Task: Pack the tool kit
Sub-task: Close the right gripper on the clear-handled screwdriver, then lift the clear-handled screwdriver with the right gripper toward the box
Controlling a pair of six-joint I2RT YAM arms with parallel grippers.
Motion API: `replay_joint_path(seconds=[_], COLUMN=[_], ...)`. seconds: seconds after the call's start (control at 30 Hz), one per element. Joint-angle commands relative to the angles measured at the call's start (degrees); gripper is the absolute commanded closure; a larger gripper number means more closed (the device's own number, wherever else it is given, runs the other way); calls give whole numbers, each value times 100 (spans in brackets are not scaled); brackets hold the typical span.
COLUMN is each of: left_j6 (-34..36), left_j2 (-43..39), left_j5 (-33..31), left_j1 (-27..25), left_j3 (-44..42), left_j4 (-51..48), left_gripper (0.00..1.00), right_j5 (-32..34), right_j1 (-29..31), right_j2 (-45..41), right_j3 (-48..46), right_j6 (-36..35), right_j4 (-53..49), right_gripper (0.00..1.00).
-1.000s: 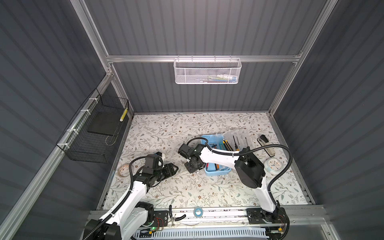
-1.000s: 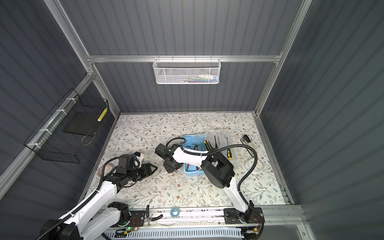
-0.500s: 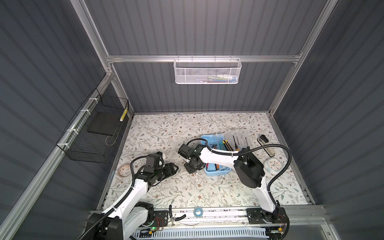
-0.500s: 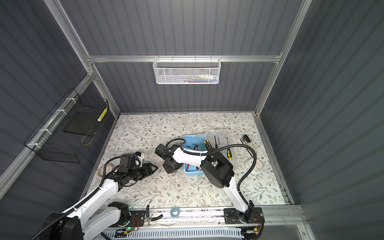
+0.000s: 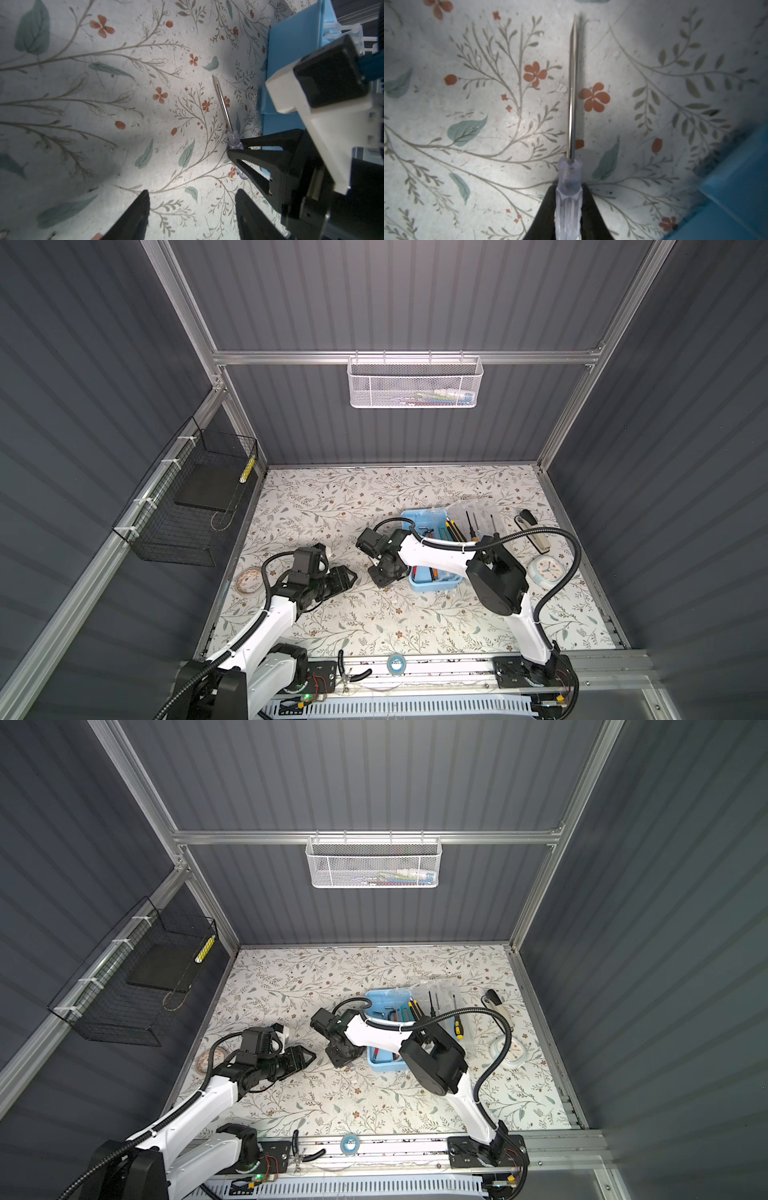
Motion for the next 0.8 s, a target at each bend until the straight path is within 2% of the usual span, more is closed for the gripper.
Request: replay_joint_path(seconds=[0.0, 0.07, 0.1, 0.33, 0.57, 0.6, 0.7, 0.77], left_j6=[126, 145, 154, 130, 47, 67, 268, 362], left_j2=[-10, -40, -49, -90, 189, 247, 517, 801], left_j5=[-59, -57, -62, -65, 5, -58, -950, -1159], left_j1=[22, 22, 22, 22, -61, -180, -864, -1250], left_j3=[110, 153, 185, 532, 1236, 1393, 1928, 2224], left_j4=[23, -21, -43, -96, 52, 31, -92, -64], left_gripper=[34, 34, 34, 34, 34, 34, 34, 34], right_j5=[-109, -138, -157, -121, 435, 570, 978, 1194], right_j1=[-6, 0, -6, -29, -448, -570, -979, -1320], right_j2=[28, -59, -119, -855, -2085, -2302, -2939, -3369], right_j3=[-71, -78, -83, -180, -530, -619, -955, -1212], right_j6=[54, 35, 36, -33, -138, -160, -224, -262], right_j4=[-96, -77, -66, -84, -452, -538, -717, -846], right_gripper=[86, 99, 100, 100, 100, 100, 100, 100])
